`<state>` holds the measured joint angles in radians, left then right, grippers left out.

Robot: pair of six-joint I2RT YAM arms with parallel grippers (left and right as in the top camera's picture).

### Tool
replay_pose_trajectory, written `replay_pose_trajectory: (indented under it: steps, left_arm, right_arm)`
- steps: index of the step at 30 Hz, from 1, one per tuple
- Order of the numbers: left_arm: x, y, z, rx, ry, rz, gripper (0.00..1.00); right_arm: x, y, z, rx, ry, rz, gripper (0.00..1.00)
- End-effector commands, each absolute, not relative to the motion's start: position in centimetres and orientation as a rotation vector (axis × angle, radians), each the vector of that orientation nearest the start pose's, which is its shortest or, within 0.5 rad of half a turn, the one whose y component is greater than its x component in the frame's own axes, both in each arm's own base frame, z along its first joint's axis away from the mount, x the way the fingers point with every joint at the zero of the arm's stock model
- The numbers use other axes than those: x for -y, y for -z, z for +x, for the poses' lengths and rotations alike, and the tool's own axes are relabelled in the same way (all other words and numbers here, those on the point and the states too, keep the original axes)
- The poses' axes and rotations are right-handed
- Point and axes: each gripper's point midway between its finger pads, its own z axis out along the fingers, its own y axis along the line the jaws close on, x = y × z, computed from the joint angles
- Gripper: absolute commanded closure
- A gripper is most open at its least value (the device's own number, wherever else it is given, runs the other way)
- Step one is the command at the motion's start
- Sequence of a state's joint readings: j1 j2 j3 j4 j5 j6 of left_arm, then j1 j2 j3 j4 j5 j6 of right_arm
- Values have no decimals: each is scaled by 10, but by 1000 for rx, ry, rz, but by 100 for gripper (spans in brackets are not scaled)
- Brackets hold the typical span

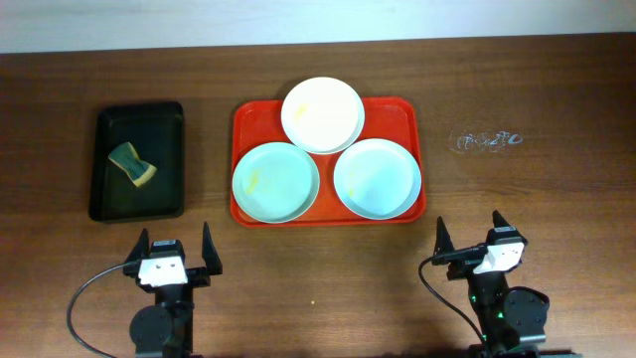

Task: Clean dirty plates on tray and stack at the side
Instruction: 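Move the left gripper down to the yellow-green sponge in the black tray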

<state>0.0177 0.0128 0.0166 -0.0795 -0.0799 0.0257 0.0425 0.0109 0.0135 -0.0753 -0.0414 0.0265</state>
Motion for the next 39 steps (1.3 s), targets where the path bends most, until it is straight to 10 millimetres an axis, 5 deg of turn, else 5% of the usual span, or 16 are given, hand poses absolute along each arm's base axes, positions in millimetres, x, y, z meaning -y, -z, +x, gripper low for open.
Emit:
replay_pose_trajectory:
  steps: [1, 17, 18, 20, 21, 23, 26, 28, 30, 34, 35, 37, 39]
  left_arm:
    - [-18, -158, 245, -1643, -91, -62, 1]
    - [-12, -163, 246, -1624, -62, -37, 1]
    - [8, -174, 246, -1579, 30, 53, 1]
    - [85, -208, 221, -1388, 366, 441, 1]
    - [95, -223, 212, -1306, 389, 506, 1]
    - [95, -275, 193, -1056, 310, 542, 1]
    - [60, -336, 180, -858, 132, 348, 1]
    - [46, -353, 197, -940, 46, 297, 1]
    - [26, -357, 247, -1249, 24, 194, 1]
    - [47, -350, 339, -1712, 118, 375, 1]
    - [16, -346, 372, -1838, 35, 201, 1]
    - [-47, -335, 396, -2011, -82, -136, 1]
    - [-83, -310, 418, -2135, -108, -227, 1]
  right_arm:
    - [-15, -156, 246, -1648, -82, -27, 1]
    - [-15, -156, 246, -1647, -82, -27, 1]
    - [-15, -156, 246, -1647, -82, -27, 2]
    - [-15, -156, 246, -1647, -82, -27, 1]
    - [-15, -156, 246, -1647, -82, -27, 1]
    - [-15, -156, 246, -1647, -82, -27, 1]
    - [-15, -156, 246, -1648, -82, -27, 1]
    - [-15, -156, 246, -1647, -82, -27, 1]
    - [-15, -156, 246, -1647, -82, -27, 1]
    - [-15, -156, 246, -1647, -82, -27, 1]
    - [-15, -156, 246, -1647, -82, -27, 1]
    - [-15, -156, 246, -1647, -82, -27, 2]
    - [-15, -156, 246, -1647, -82, -27, 1]
